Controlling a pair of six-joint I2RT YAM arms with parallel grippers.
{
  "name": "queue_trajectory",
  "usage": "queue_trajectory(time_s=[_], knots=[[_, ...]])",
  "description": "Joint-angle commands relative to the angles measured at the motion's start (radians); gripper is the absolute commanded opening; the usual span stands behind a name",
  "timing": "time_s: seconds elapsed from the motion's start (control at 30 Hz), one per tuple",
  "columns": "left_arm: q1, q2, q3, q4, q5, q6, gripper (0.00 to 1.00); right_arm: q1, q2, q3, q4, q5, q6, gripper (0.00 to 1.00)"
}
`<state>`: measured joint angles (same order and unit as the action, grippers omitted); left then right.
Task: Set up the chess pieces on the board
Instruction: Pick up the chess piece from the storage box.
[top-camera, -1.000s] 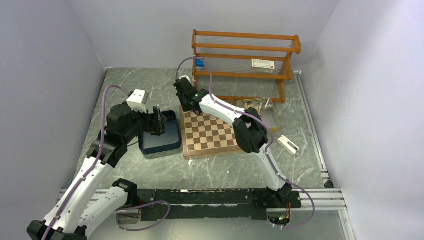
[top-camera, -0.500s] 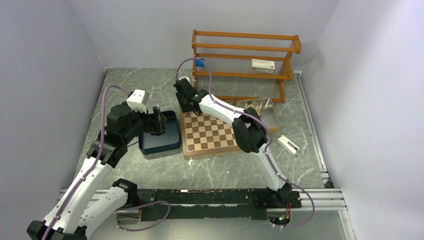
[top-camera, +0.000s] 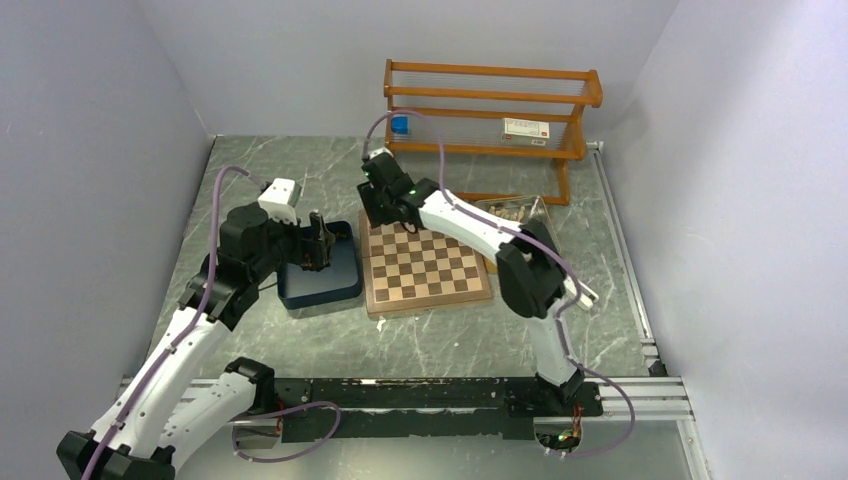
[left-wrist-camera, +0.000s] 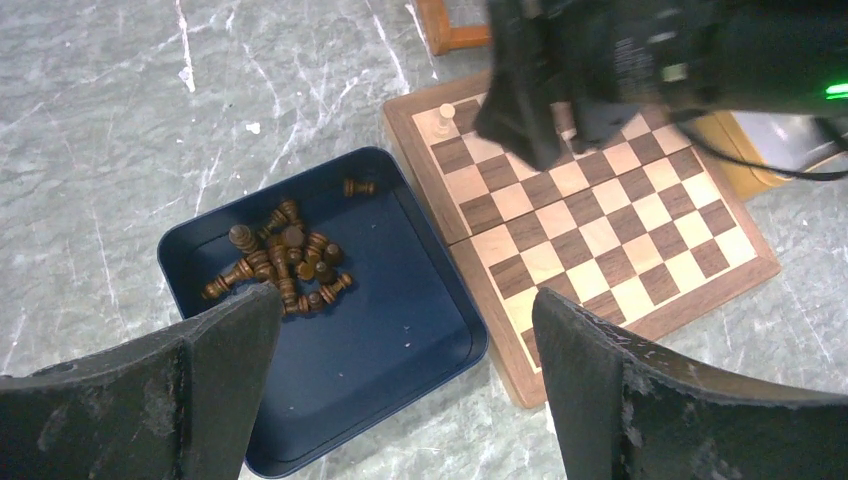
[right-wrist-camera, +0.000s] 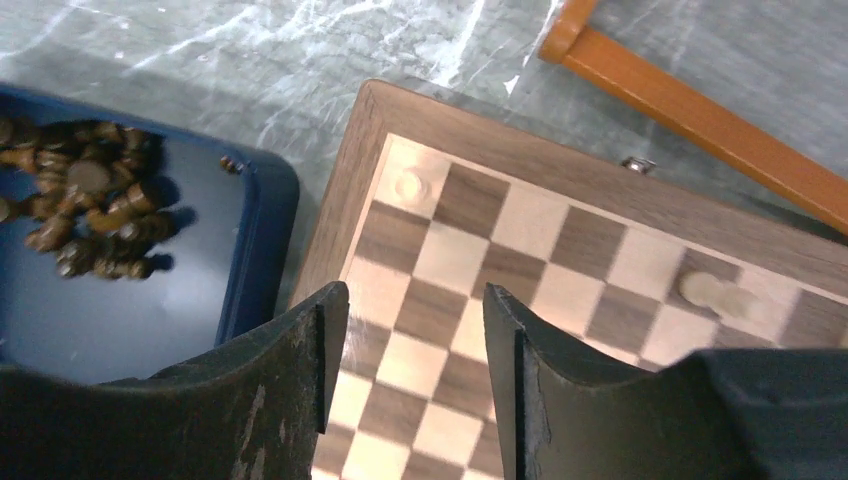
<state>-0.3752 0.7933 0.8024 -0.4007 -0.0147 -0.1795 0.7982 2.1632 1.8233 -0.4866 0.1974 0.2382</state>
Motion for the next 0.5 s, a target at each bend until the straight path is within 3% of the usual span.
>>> queue_trajectory(time_s=[0.0, 0.17, 0.37, 0.47], knots=[[-0.004, 0.019, 0.014, 0.006, 0.002, 0.005, 1.0, -0.022, -0.194, -0.118, 0.055, 0.033, -0.026, 0.56], [-0.004, 0.057, 0.093, -0.026, -0.002, -0.007, 1.0, -0.08, -0.363, -0.266, 0.064, 0.062, -0.027, 0.51], [-0.004, 0.101, 0.137, 0.008, -0.013, -0.058, 1.0, -0.193, -0.527, -0.424, 0.052, 0.102, -0.015, 0.33], [-0.004, 0.11, 0.117, 0.044, -0.014, -0.055, 1.0, -0.287, -0.6, -0.528, 0.076, 0.101, -0.01, 0.3]])
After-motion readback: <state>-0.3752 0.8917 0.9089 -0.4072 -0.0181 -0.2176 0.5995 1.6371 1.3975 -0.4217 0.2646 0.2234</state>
